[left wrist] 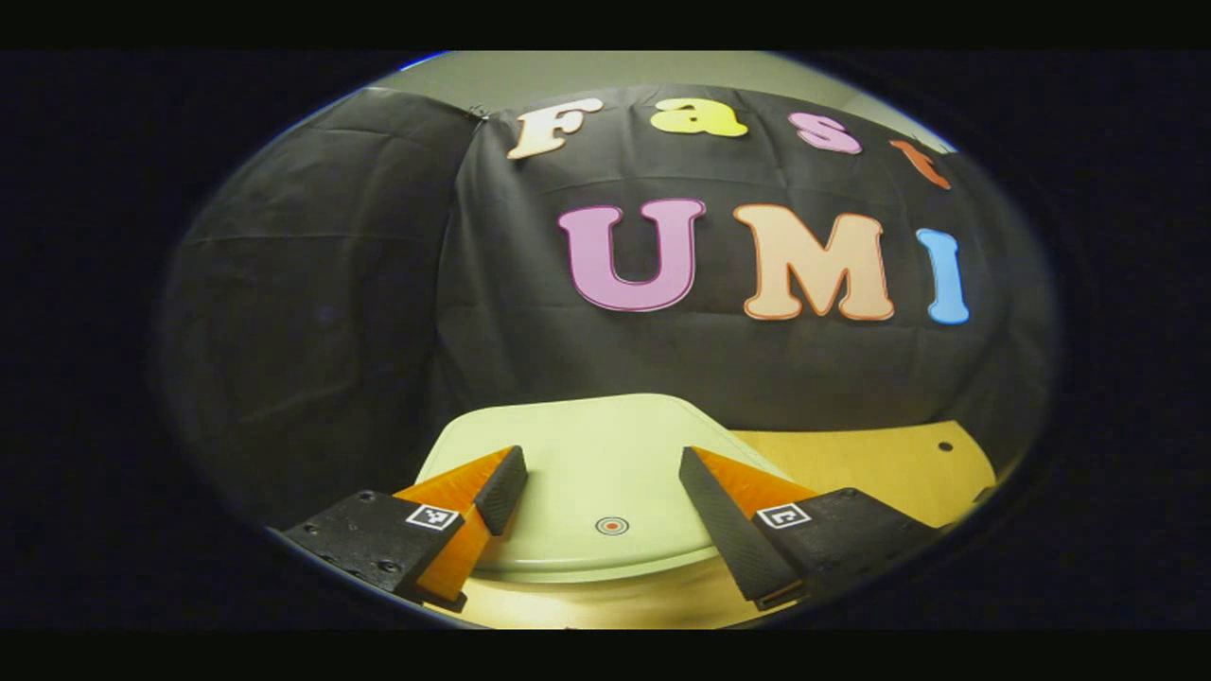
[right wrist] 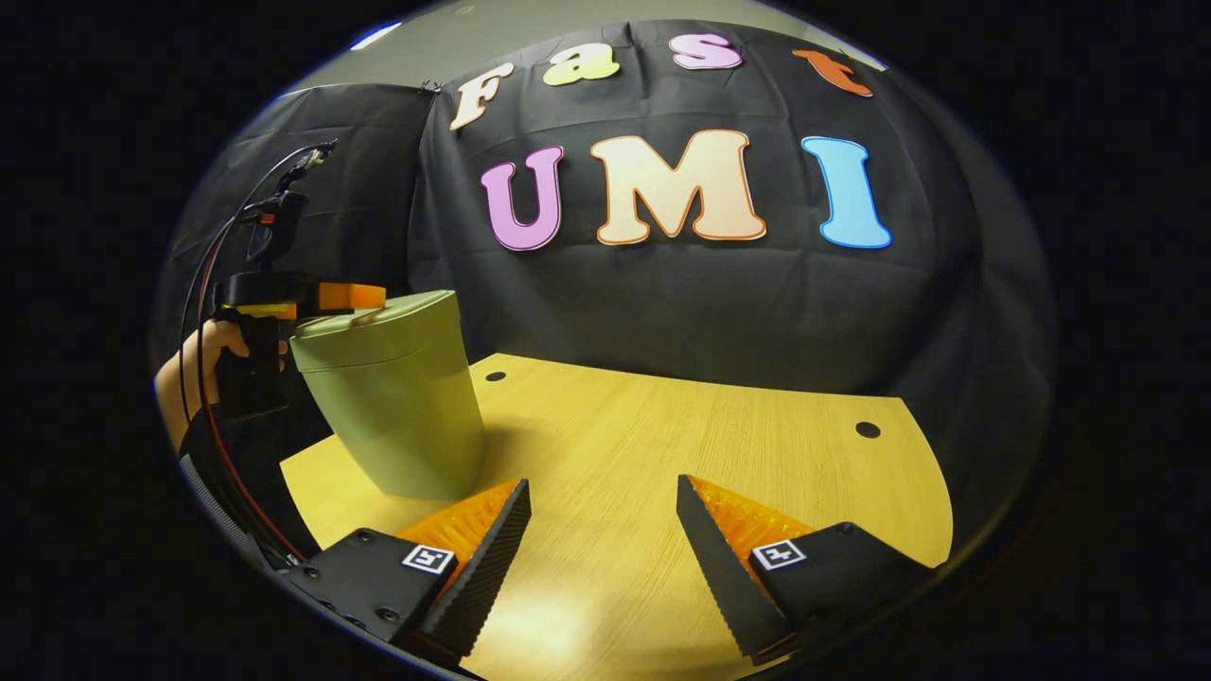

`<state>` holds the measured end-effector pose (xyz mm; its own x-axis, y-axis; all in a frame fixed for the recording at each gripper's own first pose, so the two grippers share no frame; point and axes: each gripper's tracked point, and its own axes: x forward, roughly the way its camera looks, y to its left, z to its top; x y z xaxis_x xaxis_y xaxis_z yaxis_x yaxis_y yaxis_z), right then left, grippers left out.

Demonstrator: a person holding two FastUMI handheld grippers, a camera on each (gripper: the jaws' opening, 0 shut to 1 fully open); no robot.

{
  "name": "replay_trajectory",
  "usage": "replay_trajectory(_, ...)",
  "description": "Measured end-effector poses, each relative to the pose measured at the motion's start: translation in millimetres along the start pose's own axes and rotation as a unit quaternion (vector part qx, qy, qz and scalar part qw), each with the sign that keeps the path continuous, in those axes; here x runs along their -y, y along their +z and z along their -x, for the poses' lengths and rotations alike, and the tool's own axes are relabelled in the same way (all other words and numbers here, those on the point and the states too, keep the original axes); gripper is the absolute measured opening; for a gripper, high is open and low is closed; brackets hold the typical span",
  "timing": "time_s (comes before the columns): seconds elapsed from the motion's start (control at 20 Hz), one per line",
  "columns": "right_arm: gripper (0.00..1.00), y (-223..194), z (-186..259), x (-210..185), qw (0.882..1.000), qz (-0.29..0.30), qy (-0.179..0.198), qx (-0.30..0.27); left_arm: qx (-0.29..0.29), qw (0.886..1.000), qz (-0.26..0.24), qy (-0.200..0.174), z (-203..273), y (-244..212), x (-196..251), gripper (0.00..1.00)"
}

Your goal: Press the lid of the desktop garbage bin to open it, pick up the crumpled paper on the desktop and throw it into the bin, then pick up the pop can on the desktop and drop it into the bin, and finally close the garbage bin lid.

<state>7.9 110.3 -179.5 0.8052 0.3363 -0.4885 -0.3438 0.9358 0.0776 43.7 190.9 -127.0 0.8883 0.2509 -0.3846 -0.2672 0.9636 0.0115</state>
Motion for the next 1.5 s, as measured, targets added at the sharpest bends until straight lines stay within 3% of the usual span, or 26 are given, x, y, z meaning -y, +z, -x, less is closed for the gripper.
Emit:
replay_trajectory(0.2, 0.98, 11, 4, -9, 1.000, -0.020, 0.015, 0.015, 0.053, 0.998, 0.036, -0.012, 4, 12, 0, 0.99)
replay_trajectory(0.4, 0.98, 44, 20, 8, 0.998, -0.027, -0.006, 0.063, 0.086, 0.996, 0.030, -0.026, 10, 22, 13, 0.95)
replay_trajectory(0.5, 0.98, 57, 29, 21, 0.996, -0.027, -0.023, 0.082, 0.083, 0.996, 0.010, -0.041, 7, 19, 26, 0.93)
replay_trajectory(0.7, 0.97, 61, 44, 35, 0.994, -0.028, -0.042, 0.096, 0.052, 0.998, 0.021, -0.040, 5, 9, 25, 0.93)
replay_trajectory(0.8, 0.95, 54, 45, 35, 0.995, -0.022, -0.045, 0.088, 0.040, 0.998, -0.002, -0.043, 4, 2, 28, 0.94)
replay_trajectory(0.9, 0.98, 45, 46, 29, 0.996, -0.022, -0.037, 0.078, 0.048, 0.997, 0.042, -0.046, 8, -3, 23, 0.95)
replay_trajectory(0.95, 0.98, 45, 46, 24, 0.996, -0.023, -0.029, 0.079, 0.078, 0.995, 0.012, -0.059, 11, 8, 31, 0.95)
replay_trajectory(1.15, 0.98, 51, 47, 14, 0.996, -0.028, -0.016, 0.086, 0.073, 0.994, 0.040, -0.069, 11, 7, 33, 0.91)
replay_trajectory(1.3, 0.98, 67, 54, 15, 0.993, -0.027, -0.017, 0.109, 0.081, 0.995, 0.009, -0.066, 17, 15, 33, 0.98)
replay_trajectory(1.5, 0.97, 71, 63, 26, 0.992, -0.024, -0.030, 0.119, 0.102, 0.992, -0.025, -0.063, 32, 26, 40, 0.99)
